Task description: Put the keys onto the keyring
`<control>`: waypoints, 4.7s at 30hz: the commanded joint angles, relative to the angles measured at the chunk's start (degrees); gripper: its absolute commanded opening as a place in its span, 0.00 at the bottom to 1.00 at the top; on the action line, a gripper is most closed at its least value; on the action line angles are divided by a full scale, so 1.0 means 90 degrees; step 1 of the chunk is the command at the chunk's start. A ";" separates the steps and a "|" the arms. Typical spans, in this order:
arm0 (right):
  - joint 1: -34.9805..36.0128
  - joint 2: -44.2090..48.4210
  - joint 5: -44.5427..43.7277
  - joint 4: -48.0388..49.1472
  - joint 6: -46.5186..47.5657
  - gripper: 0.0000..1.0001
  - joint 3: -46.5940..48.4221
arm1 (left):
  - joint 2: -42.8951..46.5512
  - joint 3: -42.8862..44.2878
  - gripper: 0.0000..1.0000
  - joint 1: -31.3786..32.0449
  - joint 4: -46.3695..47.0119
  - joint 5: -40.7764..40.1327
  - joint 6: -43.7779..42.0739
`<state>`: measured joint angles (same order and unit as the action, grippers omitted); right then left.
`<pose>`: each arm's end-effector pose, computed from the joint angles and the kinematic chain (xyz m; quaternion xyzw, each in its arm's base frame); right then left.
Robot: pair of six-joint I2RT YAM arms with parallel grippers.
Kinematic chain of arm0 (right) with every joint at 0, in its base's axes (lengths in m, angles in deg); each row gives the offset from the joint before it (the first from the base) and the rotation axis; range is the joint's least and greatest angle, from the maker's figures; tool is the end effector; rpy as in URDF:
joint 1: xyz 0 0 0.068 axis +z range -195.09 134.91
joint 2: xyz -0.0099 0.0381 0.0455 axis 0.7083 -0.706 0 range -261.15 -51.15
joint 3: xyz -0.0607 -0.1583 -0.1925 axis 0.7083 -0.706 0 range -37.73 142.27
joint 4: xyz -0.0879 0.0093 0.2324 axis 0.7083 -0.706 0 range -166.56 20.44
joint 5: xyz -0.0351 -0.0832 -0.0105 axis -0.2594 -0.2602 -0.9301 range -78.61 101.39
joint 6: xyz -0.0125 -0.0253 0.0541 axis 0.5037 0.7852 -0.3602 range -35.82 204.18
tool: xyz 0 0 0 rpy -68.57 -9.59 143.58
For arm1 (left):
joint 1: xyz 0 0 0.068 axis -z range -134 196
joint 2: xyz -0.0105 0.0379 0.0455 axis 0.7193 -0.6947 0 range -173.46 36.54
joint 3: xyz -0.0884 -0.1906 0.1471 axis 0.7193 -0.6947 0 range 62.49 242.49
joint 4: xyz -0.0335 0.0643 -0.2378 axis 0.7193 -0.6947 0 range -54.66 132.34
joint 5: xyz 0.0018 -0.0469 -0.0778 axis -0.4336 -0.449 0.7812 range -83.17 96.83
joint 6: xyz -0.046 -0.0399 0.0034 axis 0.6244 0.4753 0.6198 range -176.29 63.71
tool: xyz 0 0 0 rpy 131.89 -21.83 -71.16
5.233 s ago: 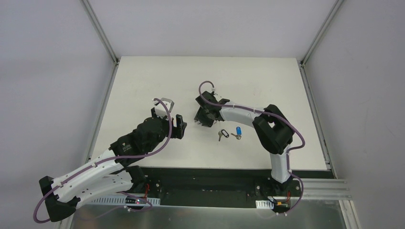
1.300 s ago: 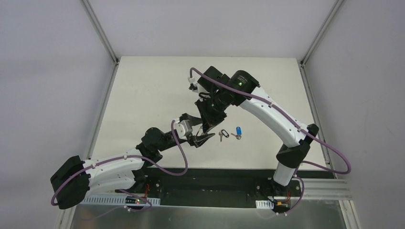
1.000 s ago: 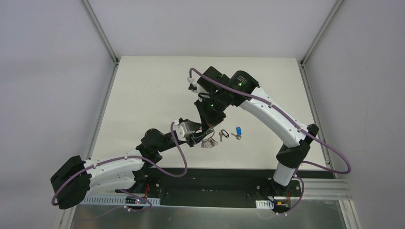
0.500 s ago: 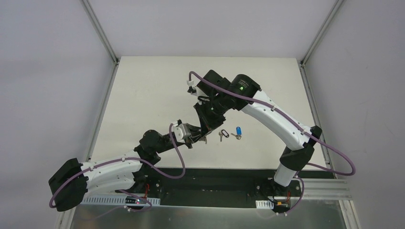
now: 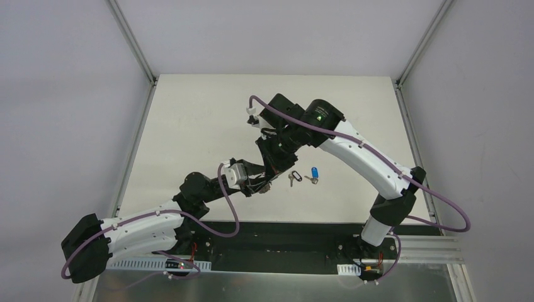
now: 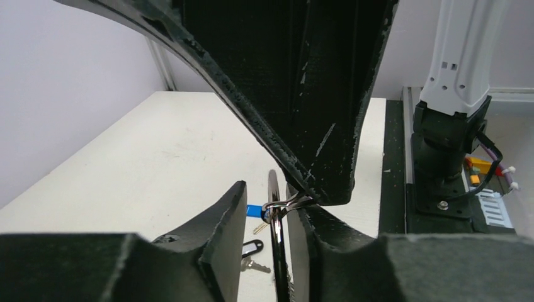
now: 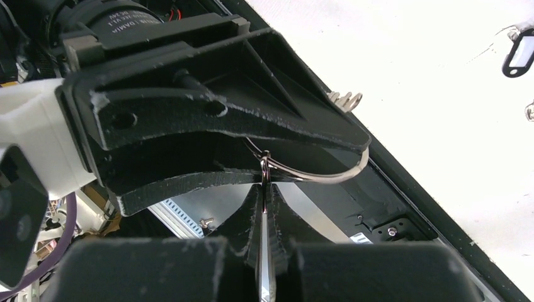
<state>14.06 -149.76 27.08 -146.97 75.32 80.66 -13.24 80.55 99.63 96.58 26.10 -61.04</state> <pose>0.1521 0.2789 0.3930 -0.4387 0.8450 0.2630 0.1557 0.1045 -0.1674 0.2764 0.3886 0.4102 -0.4238 0.7079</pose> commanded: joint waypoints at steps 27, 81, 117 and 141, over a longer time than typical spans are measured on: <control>0.0168 0.0036 0.0582 -0.0223 -0.0329 0.00 0.0377 | 0.0275 -0.0019 0.00 -0.0011 0.1344 0.0604 0.0391; 0.0743 0.5522 -0.2881 0.9726 -0.1297 0.38 -0.7650 | 0.0750 0.0434 0.00 -0.0011 0.0462 -0.1373 0.1175; 0.0755 0.5348 -0.2945 0.9969 -0.1666 0.33 -0.7839 | 0.0780 0.0586 0.00 -0.0003 0.0740 -0.1507 0.1347; 0.0758 0.5296 -0.2928 1.0044 -0.1654 0.07 -0.7786 | 0.0737 0.0533 0.00 -0.0006 0.0876 -0.1418 0.1449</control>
<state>20.53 -102.88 1.29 -60.78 60.56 10.15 -6.59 83.16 99.58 99.14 12.44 -49.22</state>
